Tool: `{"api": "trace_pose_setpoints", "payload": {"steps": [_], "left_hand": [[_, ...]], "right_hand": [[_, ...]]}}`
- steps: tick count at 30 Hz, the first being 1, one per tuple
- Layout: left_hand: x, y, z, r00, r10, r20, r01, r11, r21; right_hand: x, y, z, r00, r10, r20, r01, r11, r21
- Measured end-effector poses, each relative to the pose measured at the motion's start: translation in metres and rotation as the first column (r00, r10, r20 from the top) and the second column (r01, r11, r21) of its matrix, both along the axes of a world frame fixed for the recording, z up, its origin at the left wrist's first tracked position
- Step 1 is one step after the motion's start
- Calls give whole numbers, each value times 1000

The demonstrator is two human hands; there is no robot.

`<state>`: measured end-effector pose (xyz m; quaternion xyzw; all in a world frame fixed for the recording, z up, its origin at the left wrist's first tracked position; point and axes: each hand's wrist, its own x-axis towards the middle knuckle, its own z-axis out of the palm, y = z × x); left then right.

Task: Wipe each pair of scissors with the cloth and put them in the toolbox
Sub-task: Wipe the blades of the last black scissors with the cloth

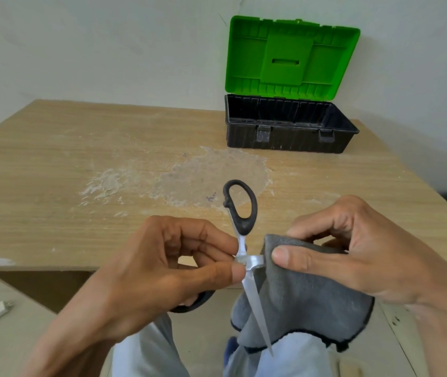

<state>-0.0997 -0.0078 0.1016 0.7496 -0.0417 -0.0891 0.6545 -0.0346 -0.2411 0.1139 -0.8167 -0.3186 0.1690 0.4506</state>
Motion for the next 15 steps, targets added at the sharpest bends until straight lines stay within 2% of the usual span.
{"api": "trace_pose_setpoints", "payload": {"steps": [9,12,15], "left_hand": [[0,-3,0,998,53,29,-52,998,-47],[-1,-2,-2,997,75,21,-74,996,-45],[1,-3,-2,995,91,37,-89,995,-32]], "right_hand": [[-5,10,3,999,27,34,-26,999,-21],[-4,4,4,1000,-16,-3,16,1000,-26],[-7,4,3,999,-40,23,41,998,-45]]}}
